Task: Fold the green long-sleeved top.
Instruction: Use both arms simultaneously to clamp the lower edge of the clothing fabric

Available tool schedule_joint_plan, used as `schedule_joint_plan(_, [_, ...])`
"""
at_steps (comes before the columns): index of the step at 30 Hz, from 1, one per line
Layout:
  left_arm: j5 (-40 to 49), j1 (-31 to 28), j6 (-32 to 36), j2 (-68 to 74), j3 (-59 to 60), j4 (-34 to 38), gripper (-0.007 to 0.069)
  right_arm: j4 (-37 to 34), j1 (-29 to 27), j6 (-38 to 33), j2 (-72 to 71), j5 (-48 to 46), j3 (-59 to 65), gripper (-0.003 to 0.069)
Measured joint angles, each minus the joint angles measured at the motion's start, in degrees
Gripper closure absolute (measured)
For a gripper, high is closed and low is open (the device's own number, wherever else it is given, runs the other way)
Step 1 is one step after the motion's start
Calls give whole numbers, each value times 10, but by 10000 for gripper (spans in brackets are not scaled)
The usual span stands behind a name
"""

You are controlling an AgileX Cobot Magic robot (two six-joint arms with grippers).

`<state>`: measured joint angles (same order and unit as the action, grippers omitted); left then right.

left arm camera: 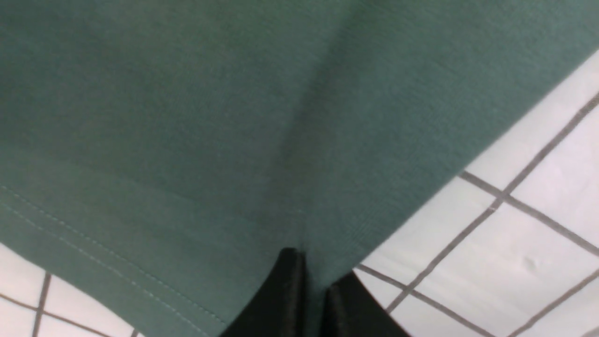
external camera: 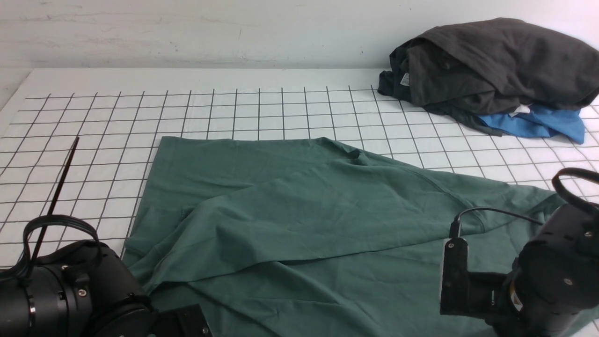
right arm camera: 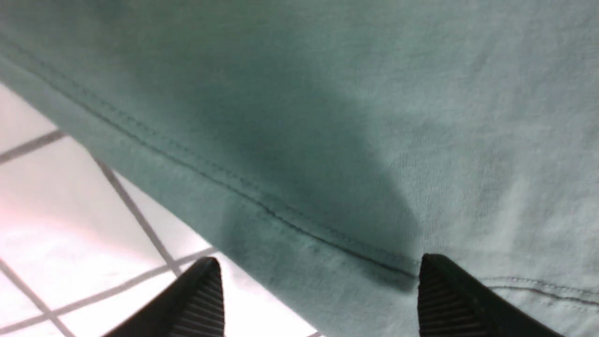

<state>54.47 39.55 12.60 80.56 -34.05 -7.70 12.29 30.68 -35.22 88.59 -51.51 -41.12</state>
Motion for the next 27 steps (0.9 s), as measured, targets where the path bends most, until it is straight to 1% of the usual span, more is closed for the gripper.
schedule_joint_plan(6, [-6, 0, 0, 0, 0, 0, 611, -18, 0, -24, 8, 40, 1, 148])
schedule_joint_plan(9, [-6, 0, 0, 0, 0, 0, 611, -21, 0, -29, 22, 45, 0, 171])
schedule_joint_plan(11, [-6, 0, 0, 0, 0, 0, 611, -24, 0, -29, 25, 41, -2, 200])
schedule_joint_plan(13, [-6, 0, 0, 0, 0, 0, 611, -28, 0, -29, 25, 39, -2, 248])
schedule_joint_plan(16, [-6, 0, 0, 0, 0, 0, 611, -41, 0, -29, 25, 34, -2, 360])
schedule_joint_plan(18, [-6, 0, 0, 0, 0, 0, 611, -47, 0, -29, 26, 31, -2, 476])
schedule_joint_plan(19, [-6, 0, 0, 0, 0, 0, 611, -47, 0, -29, 26, 31, -2, 487])
schedule_joint_plan(20, [-6, 0, 0, 0, 0, 0, 611, -49, 0, -29, 26, 30, -2, 573])
schedule_joint_plan(21, [-6, 0, 0, 0, 0, 0, 611, -49, 0, -29, 26, 30, -3, 611])
schedule_joint_plan(24, [-3, 0, 0, -1, -1, 0, 611, -49, 0, -29, 26, 29, -10, 648])
schedule_joint_plan(27, [14, -1, 0, -13, -11, 0, 611, -44, 0, -29, 12, 21, -30, 650])
